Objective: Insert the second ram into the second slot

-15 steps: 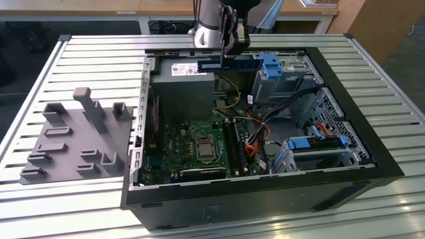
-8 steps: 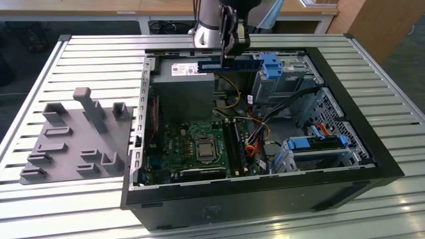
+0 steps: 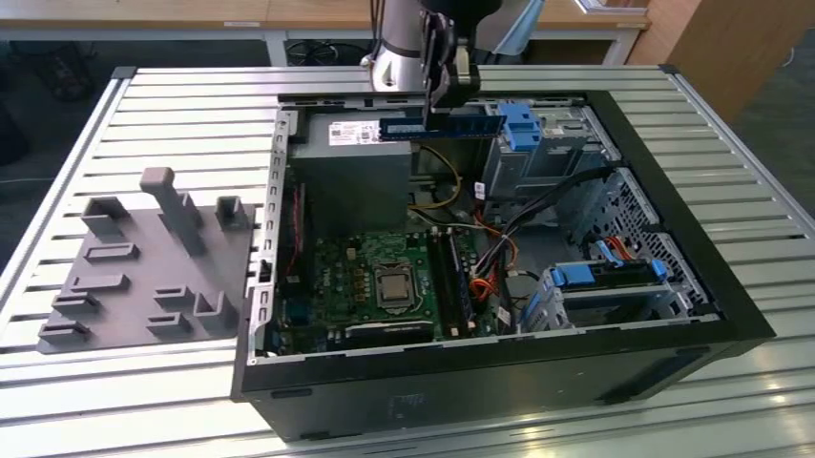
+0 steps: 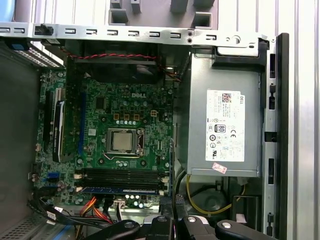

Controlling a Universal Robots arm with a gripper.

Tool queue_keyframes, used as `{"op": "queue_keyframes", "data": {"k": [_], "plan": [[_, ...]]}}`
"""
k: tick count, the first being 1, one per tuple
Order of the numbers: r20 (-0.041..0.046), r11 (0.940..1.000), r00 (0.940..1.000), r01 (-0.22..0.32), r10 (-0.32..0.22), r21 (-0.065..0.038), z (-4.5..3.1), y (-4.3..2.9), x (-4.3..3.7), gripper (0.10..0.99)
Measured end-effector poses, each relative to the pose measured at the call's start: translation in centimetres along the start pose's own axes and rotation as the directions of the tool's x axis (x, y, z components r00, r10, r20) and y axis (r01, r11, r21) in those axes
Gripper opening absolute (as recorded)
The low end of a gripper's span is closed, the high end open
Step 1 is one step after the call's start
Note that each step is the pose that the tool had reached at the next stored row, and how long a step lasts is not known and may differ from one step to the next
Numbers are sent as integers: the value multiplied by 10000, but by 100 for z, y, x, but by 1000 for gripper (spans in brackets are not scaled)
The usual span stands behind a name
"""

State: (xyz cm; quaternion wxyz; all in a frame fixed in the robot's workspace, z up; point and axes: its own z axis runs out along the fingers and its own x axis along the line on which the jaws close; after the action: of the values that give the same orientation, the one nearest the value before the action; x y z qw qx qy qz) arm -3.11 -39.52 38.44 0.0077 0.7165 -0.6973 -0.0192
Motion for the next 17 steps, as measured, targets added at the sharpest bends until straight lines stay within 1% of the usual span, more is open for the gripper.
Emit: {"op": "queue_keyframes", "data": {"k": [1, 3, 17], "plan": [[1, 10000, 10000, 0, 0, 0, 0, 0, 2, 137], [0, 10000, 10000, 1, -1, 0, 0, 1, 38, 137], [1, 10000, 10000, 0, 0, 0, -1, 2, 86, 137]]}}
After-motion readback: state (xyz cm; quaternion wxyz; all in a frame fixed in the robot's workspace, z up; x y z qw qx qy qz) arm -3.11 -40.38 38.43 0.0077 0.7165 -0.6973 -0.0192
